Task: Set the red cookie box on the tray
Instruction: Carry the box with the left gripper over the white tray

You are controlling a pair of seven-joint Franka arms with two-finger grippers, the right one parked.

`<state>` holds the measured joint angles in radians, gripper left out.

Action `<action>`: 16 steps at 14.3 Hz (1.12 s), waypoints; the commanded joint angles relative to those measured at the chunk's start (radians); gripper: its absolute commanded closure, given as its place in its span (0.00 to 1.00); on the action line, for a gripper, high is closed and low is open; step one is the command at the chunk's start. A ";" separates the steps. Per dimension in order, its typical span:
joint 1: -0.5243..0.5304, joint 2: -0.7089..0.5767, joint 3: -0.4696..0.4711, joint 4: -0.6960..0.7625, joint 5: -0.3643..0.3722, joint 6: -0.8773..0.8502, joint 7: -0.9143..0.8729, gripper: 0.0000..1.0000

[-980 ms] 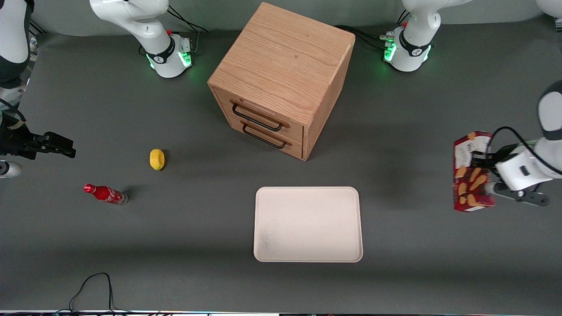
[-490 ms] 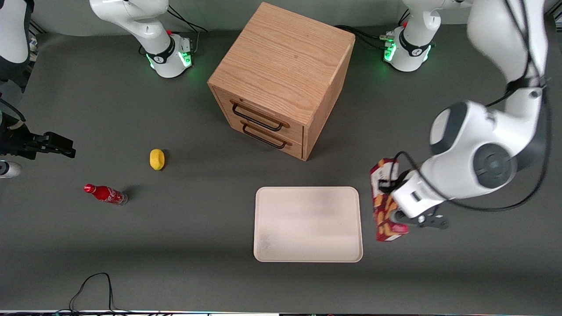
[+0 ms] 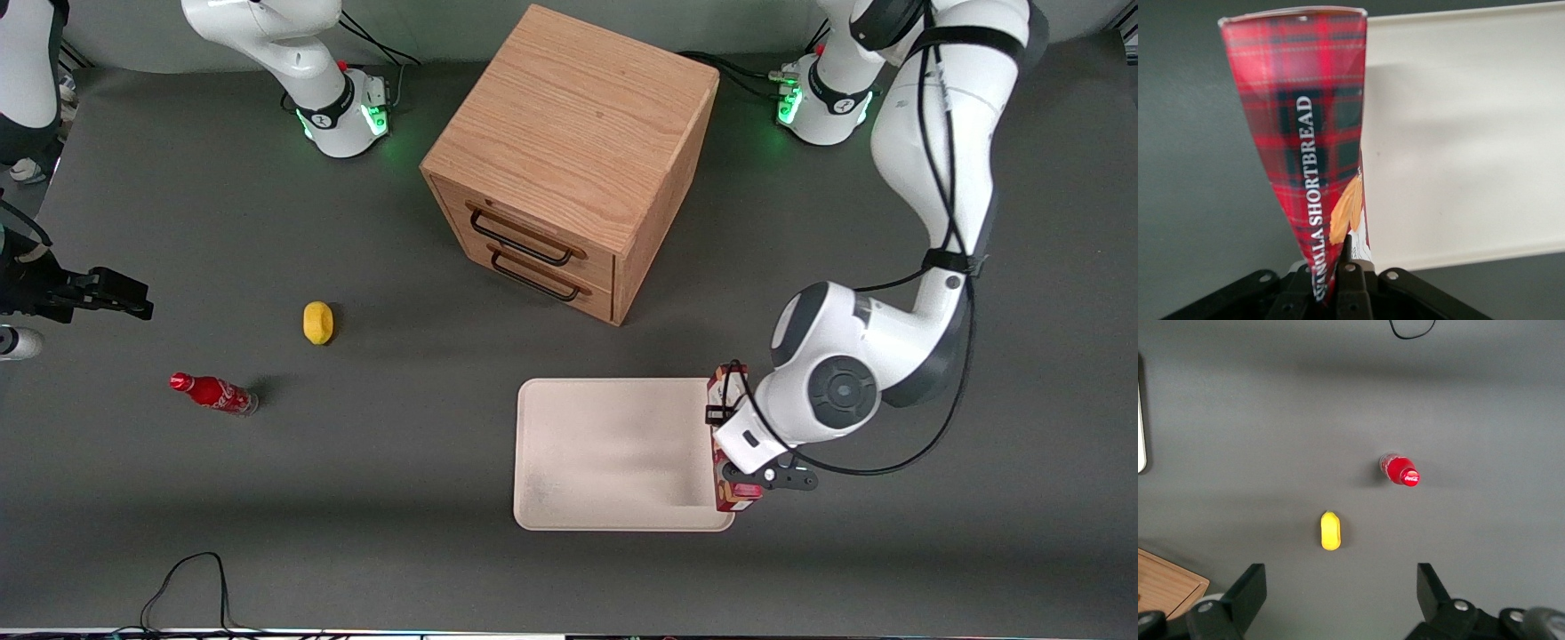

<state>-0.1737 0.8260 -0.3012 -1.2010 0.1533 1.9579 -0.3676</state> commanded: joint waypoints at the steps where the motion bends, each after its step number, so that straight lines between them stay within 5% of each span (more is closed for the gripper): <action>1: -0.035 0.041 0.025 0.049 0.028 0.021 -0.050 1.00; 6: -0.055 0.074 0.054 0.049 0.026 0.058 -0.050 1.00; 7: -0.055 0.076 0.054 0.047 0.026 0.062 -0.047 0.37; 8: -0.056 0.078 0.054 0.044 0.028 0.084 -0.042 0.01; 16: -0.037 -0.034 0.054 0.026 0.022 -0.022 -0.025 0.00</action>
<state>-0.2072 0.8773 -0.2619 -1.1606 0.1653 2.0191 -0.3928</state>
